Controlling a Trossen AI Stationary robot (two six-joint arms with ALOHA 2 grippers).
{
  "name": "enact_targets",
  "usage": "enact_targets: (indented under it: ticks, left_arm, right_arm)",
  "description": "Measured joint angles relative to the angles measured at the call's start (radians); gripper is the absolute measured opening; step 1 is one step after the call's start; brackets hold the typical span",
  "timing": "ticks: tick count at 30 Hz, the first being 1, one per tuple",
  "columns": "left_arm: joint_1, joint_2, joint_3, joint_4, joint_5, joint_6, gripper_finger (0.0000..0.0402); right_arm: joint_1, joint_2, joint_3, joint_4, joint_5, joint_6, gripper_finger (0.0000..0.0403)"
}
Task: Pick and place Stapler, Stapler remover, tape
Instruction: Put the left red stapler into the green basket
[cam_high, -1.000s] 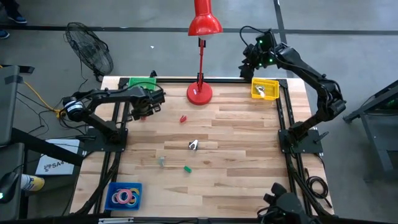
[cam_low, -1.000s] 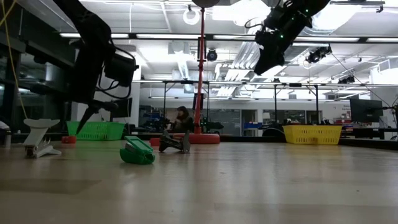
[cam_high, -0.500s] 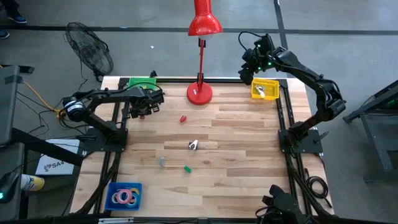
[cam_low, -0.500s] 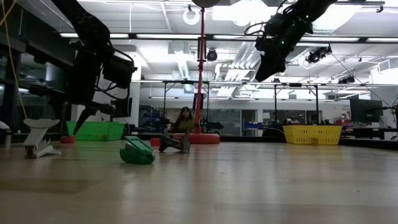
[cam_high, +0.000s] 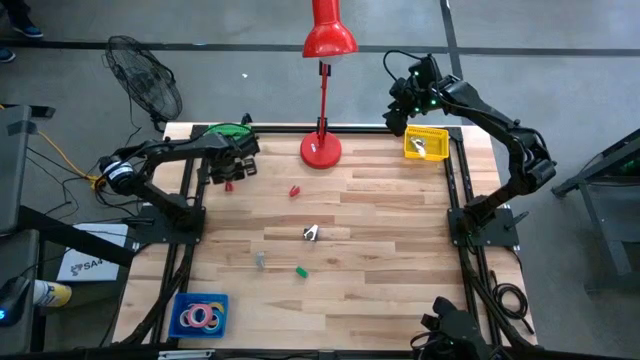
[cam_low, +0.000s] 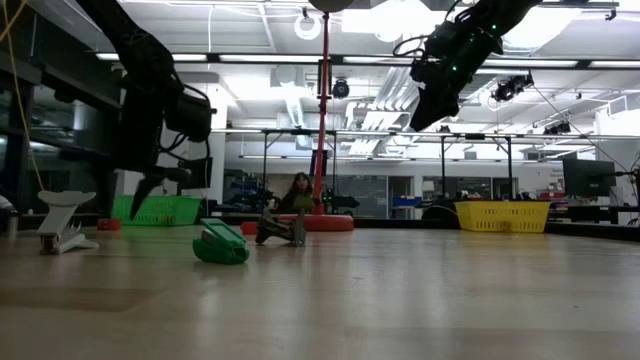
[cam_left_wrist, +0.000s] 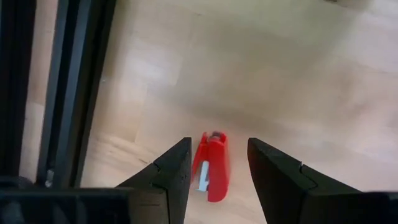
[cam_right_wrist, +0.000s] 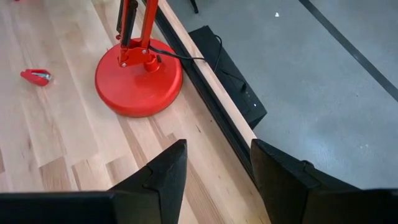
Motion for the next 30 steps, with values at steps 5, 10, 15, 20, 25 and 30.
enact_targets:
  ticks: [5, 10, 15, 20, 25, 30]
  left_arm:
    - [-0.003, 0.000, -0.002, -0.004, 0.011, 0.014, 0.0152]
    - [-0.003, 0.000, -0.050, 0.009, 0.044, -0.011, 0.0152]
    - [-0.003, -0.003, -0.082, 0.060, 0.074, -0.015, 0.0152]
    - [-0.003, -0.003, -0.083, 0.065, 0.077, 0.035, 0.0152]
    - [-0.003, -0.002, -0.083, 0.068, 0.087, 0.065, 0.0143]
    - [-0.002, -0.001, -0.084, 0.076, 0.111, 0.104, 0.0102]
  right_arm:
    - [0.000, 0.000, 0.000, 0.000, 0.000, 0.006, 0.0170]
    - [0.000, 0.000, 0.000, 0.000, 0.000, 0.007, 0.0170]
    - [0.000, 0.000, 0.000, 0.004, 0.000, 0.007, 0.0169]
    - [0.000, 0.000, 0.000, 0.005, 0.000, 0.007, 0.0169]
    - [0.000, 0.000, 0.000, 0.005, 0.000, 0.006, 0.0169]
    - [0.000, 0.000, 0.000, 0.007, 0.000, 0.005, 0.0169]
